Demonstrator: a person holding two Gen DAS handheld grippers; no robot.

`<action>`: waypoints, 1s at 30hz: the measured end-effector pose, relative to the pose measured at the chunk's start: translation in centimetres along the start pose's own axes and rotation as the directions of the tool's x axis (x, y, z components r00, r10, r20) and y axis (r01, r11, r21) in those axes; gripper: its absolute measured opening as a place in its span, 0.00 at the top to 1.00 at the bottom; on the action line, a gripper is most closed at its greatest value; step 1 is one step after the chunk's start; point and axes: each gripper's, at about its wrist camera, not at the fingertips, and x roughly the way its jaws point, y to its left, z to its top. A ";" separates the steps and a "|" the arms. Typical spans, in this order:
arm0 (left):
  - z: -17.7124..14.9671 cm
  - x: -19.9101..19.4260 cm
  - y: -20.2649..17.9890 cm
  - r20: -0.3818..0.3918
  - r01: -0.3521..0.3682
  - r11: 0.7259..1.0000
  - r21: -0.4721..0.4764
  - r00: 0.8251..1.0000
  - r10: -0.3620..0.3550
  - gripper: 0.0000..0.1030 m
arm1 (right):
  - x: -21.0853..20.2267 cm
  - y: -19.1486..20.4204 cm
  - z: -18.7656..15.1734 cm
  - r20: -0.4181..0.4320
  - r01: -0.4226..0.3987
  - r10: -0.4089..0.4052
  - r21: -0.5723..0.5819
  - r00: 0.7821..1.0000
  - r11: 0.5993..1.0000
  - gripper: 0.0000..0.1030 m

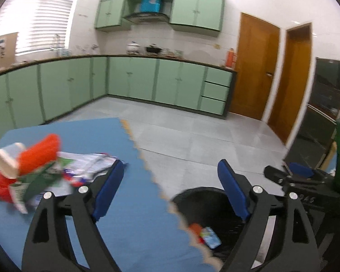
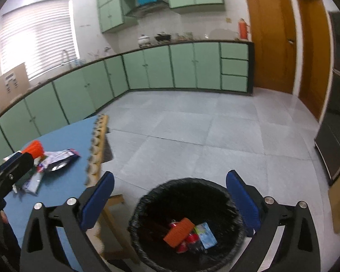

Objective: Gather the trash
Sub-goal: 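Open both grippers to drop the net and carton, then return to the table, then grasp the white paper cup with the left gripper while the right gripper grasps the chip bag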

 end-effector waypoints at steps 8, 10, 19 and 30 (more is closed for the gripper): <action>0.2 -3.8 7.6 0.041 -0.225 0.973 -0.055 0.973 0.227 0.20 | 1.3 8.2 0.7 0.014 -0.118 0.120 -0.099 0.993 0.988 0.06; 0.4 -4.5 9.5 0.045 -0.279 0.957 -0.079 0.958 0.283 0.20 | 1.6 10.4 0.8 0.024 -0.142 0.147 -0.136 0.989 0.980 0.06; 1.2 -5.5 15.9 0.036 -0.388 0.911 -0.137 0.917 0.396 0.27 | 3.8 18.0 0.2 0.025 -0.232 0.243 -0.218 0.970 0.948 0.06; 1.1 -3.5 19.1 0.004 -0.372 0.911 -0.179 0.925 0.379 0.39 | 6.5 20.6 -0.5 -0.013 -0.249 0.254 -0.236 0.967 0.939 0.06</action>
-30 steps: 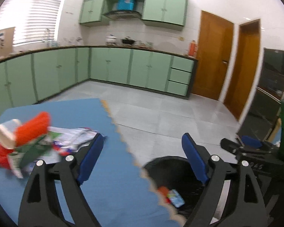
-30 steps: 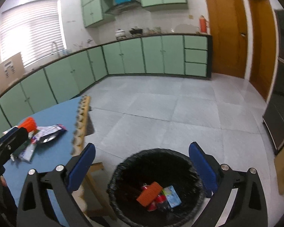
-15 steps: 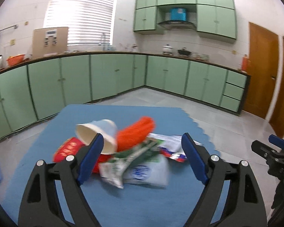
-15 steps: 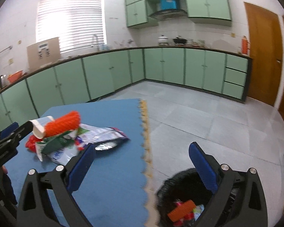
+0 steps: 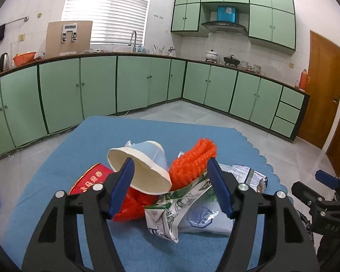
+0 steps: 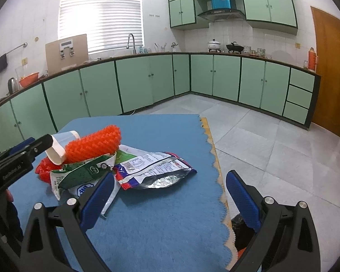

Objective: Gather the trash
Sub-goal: 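Grasp the white paper cup with the left gripper while the right gripper grasps the chip bag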

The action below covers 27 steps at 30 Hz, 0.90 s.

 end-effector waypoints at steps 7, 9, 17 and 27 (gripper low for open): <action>-0.2 1.7 0.4 -0.015 0.001 1.000 -0.003 1.000 -0.001 0.40 | 1.5 0.2 0.0 0.000 -0.014 0.014 -0.007 1.000 1.000 0.06; -0.2 2.2 0.4 -0.023 0.005 1.000 -0.008 1.000 -0.006 0.41 | 1.9 0.3 -0.1 -0.003 -0.017 0.017 -0.009 1.000 1.000 0.06; -0.4 3.2 0.3 -0.042 0.000 1.000 -0.018 0.999 -0.001 0.45 | 2.9 0.0 -0.1 -0.011 -0.027 0.027 -0.006 1.000 1.000 0.06; -0.9 4.3 0.4 -0.061 -0.009 0.999 -0.039 0.998 0.006 0.68 | 4.2 0.2 -0.3 -0.032 -0.032 0.032 -0.008 0.999 0.999 0.06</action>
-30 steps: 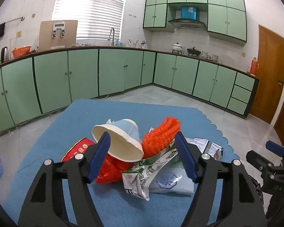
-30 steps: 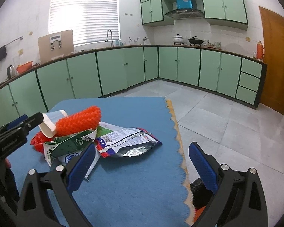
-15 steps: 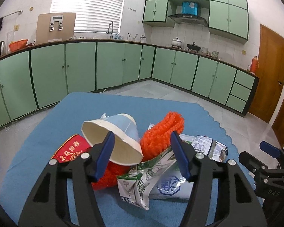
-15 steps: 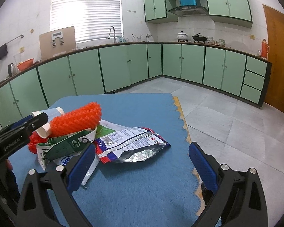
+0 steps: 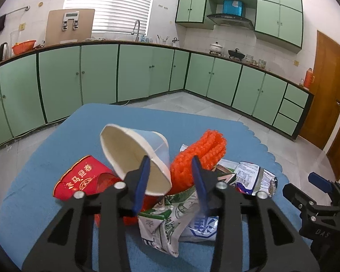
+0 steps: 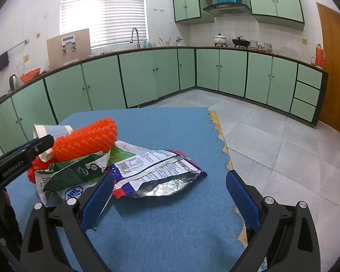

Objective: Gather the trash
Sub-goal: 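Grasp the white paper cup with the left gripper while the right gripper grasps the chip bag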

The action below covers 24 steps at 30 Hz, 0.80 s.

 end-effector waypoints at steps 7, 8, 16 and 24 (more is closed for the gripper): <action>-0.6 1.5 0.4 -0.039 0.005 1.000 -0.025 0.999 -0.006 0.74 | 0.9 0.4 0.2 -0.018 -0.004 0.003 -0.006 1.000 1.000 0.06; -0.7 1.8 0.4 -0.039 0.003 1.000 -0.026 0.999 -0.004 0.74 | 1.1 0.5 0.1 -0.021 -0.003 0.003 -0.009 1.000 1.000 0.06; -0.6 2.0 0.6 -0.024 0.004 0.999 -0.039 1.000 -0.005 0.91 | 2.3 1.0 0.3 -0.042 -0.021 0.021 0.003 0.999 1.000 0.06; -0.8 1.3 0.6 0.010 0.021 0.999 -0.040 1.000 -0.020 0.93 | 4.7 -0.3 1.2 -0.098 -0.004 0.009 0.046 0.995 0.999 0.06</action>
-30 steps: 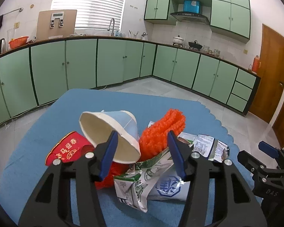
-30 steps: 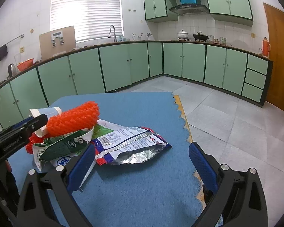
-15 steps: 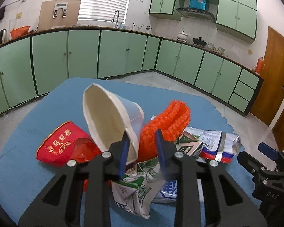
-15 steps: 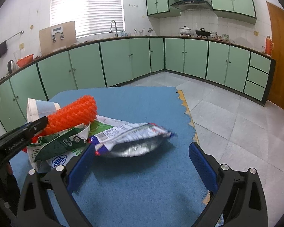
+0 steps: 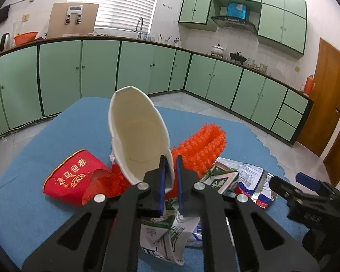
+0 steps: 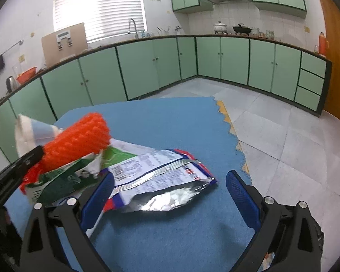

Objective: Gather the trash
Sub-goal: 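Grasp the white paper cup with the left gripper while the right gripper grasps the chip bag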

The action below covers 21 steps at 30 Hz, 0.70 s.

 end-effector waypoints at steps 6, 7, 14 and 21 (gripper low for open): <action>-0.2 0.2 -0.4 -0.003 0.001 1.000 0.013 1.000 -0.001 0.93 | 2.5 -1.0 0.6 -0.083 0.012 -0.008 0.047 0.997 0.999 0.06; -0.2 0.2 -0.3 -0.006 -0.001 1.000 0.012 1.000 0.001 0.93 | 2.8 -1.1 0.6 -0.099 0.009 -0.003 0.051 0.995 0.999 0.06; -0.1 0.7 -0.5 -0.023 -0.012 1.000 0.019 1.000 0.013 0.93 | 4.5 -1.6 0.1 -0.180 -0.047 0.060 0.074 0.982 0.996 0.21; 0.0 0.8 -0.6 -0.027 -0.021 1.000 0.020 0.999 0.022 0.93 | 4.1 -1.9 0.1 -0.175 -0.037 0.051 0.085 0.983 0.996 0.88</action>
